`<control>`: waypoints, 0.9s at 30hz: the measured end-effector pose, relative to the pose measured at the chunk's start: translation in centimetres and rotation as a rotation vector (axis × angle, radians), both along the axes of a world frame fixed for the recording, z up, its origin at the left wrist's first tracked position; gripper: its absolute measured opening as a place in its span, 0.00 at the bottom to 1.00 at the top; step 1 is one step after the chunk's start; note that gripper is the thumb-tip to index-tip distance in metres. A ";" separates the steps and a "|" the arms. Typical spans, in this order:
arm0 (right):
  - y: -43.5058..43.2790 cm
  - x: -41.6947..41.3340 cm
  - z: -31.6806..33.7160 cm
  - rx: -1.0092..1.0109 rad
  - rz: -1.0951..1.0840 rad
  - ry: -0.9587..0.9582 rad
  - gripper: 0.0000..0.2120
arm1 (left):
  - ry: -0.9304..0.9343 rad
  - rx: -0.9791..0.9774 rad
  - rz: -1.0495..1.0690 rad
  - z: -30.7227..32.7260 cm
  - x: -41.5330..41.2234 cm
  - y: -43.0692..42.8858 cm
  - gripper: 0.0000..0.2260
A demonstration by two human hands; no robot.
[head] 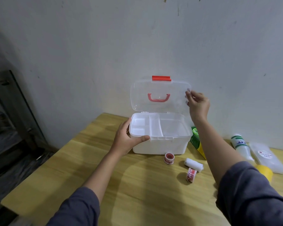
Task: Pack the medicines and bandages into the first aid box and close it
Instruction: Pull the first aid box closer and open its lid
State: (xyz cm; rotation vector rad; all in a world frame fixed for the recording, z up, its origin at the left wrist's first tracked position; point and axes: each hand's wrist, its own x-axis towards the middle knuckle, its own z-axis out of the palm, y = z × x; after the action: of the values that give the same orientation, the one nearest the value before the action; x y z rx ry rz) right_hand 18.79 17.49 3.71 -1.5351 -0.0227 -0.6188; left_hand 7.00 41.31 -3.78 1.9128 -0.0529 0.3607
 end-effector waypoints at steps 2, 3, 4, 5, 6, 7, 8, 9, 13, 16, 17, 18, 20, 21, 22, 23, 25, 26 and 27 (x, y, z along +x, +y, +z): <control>0.2 -0.4 0.0 0.019 0.005 0.021 0.11 | -0.023 -0.012 0.001 0.0 -0.5 -0.2 0.38; 0.3 -0.6 0.2 0.030 0.008 0.031 0.11 | -0.034 -0.026 -0.001 -0.1 -0.6 -0.2 0.37; 0.3 -0.7 0.3 0.044 0.012 0.038 0.11 | -0.040 -0.035 -0.001 -0.1 -0.7 -0.2 0.37; 0.2 -0.7 0.5 0.054 0.014 0.040 0.12 | -0.050 -0.041 -0.003 -0.2 -0.9 -0.2 0.37; 0.2 -0.8 0.8 0.051 0.008 0.039 0.12 | -0.055 -0.045 -0.009 -0.3 -1.0 0.0 0.38; 0.1 -0.8 1.0 0.035 -0.004 0.039 0.12 | -0.056 -0.044 -0.016 -0.4 -1.2 0.2 0.38; 0.0 -0.7 1.2 0.014 -0.017 0.042 0.12 | -0.049 -0.045 -0.022 -0.4 -1.4 0.3 0.39; -0.1 -0.7 1.3 -0.007 -0.034 0.050 0.10 | -0.037 -0.046 -0.032 -0.5 -1.6 0.5 0.40; -0.3 -1.1 1.1 -0.029 -0.141 0.093 0.07 | 0.024 0.026 -0.099 -0.2 -2.3 0.9 0.46; -0.2 -1.4 0.6 -0.001 -0.172 0.103 0.08 | 0.074 0.044 -0.117 0.2 -2.3 0.8 0.53; -0.2 -1.4 0.3 0.008 -0.167 0.104 0.08 | 0.081 0.043 -0.121 0.3 -2.4 0.7 0.54; -0.1 -1.5 0.1 0.019 -0.156 0.101 0.09 | 0.088 0.040 -0.123 0.3 -2.4 0.6 0.54; -0.2 -1.5 -0.1 0.022 -0.138 0.104 0.10 | 0.098 0.028 -0.121 0.4 -2.5 0.3 0.55; -0.2 -1.5 -0.1 0.010 -0.130 0.112 0.10 | 0.102 0.022 -0.119 0.4 -2.5 0.2 0.56; -0.3 -1.5 -0.1 -0.002 -0.120 0.120 0.10 | 0.108 0.016 -0.116 0.4 -2.5 0.2 0.56; -0.4 -1.7 0.0 -0.016 -0.106 0.128 0.11 | 0.112 0.009 -0.115 0.5 -2.5 0.1 0.57; -1.0 -2.2 0.0 -0.051 -0.082 0.142 0.11 | 0.115 -0.004 -0.115 0.4 -2.7 -0.2 0.57; -1.4 -2.7 -0.1 -0.082 -0.080 0.149 0.12 | 0.113 -0.012 -0.116 0.5 -2.7 -0.3 0.57; -2.0 -3.4 -0.4 -0.119 -0.096 0.159 0.13 | 0.116 -0.021 -0.120 0.5 -2.8 -0.6 0.55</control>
State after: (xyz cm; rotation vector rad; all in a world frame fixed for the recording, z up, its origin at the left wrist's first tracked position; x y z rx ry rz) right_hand 15.41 15.54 3.33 -1.7047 0.1382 -0.5781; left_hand 4.17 40.74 -3.30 1.8964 -0.0864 0.1692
